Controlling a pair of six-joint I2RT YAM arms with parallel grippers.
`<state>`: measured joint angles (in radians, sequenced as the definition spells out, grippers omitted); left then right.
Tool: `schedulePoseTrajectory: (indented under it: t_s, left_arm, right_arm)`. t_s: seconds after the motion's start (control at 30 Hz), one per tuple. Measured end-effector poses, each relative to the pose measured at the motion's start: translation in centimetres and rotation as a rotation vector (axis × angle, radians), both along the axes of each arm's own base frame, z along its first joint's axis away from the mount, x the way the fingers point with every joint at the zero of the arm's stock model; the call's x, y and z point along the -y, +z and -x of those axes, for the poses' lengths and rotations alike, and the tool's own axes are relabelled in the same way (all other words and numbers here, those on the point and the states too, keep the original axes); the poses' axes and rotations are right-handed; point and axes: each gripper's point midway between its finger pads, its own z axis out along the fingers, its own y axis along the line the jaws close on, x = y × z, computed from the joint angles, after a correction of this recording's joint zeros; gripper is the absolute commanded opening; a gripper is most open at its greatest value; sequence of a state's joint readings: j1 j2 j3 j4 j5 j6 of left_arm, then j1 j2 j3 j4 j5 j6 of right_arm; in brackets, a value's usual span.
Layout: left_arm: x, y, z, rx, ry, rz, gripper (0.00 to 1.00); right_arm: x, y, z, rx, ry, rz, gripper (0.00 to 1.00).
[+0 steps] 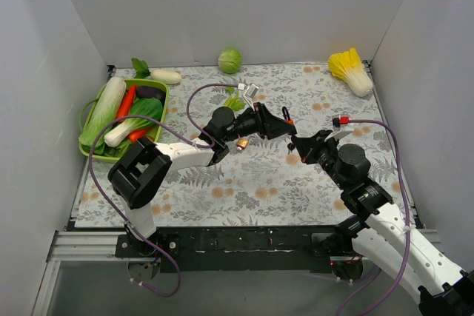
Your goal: Unlock with the key
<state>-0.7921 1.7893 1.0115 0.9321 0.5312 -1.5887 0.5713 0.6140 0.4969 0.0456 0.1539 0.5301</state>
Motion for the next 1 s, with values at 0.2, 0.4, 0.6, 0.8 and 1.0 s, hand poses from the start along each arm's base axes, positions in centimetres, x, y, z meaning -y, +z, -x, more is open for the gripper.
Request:
schedulePoseTrajectory:
  t_s: [0.2, 0.4, 0.6, 0.8, 1.0]
  left_arm:
    - [0.0, -0.3, 0.0, 0.009, 0.009, -0.054, 0.00]
    - [-0.5, 0.0, 0.1, 0.006, 0.026, -0.104, 0.00]
    - [-1.2, -0.9, 0.2, -0.046, -0.001, -0.129, 0.00]
    - [-3.0, -2.3, 0.3, -0.114, -0.064, -0.151, 0.00]
    - [-5.4, -6.0, 1.7, -0.185, -0.143, -0.228, 0.00]
  right_arm:
    - [0.0, -0.2, 0.1, -0.008, 0.023, 0.057, 0.05]
    - [-0.2, 0.1, 0.3, 0.004, 0.056, 0.090, 0.23]
    - [0.5, -0.6, 0.3, -0.015, 0.038, 0.118, 0.52]
    - [1.2, -0.6, 0.4, -0.009, 0.020, 0.132, 0.63]
    - [1.9, 0.6, 0.6, 0.028, 0.000, 0.111, 0.69]
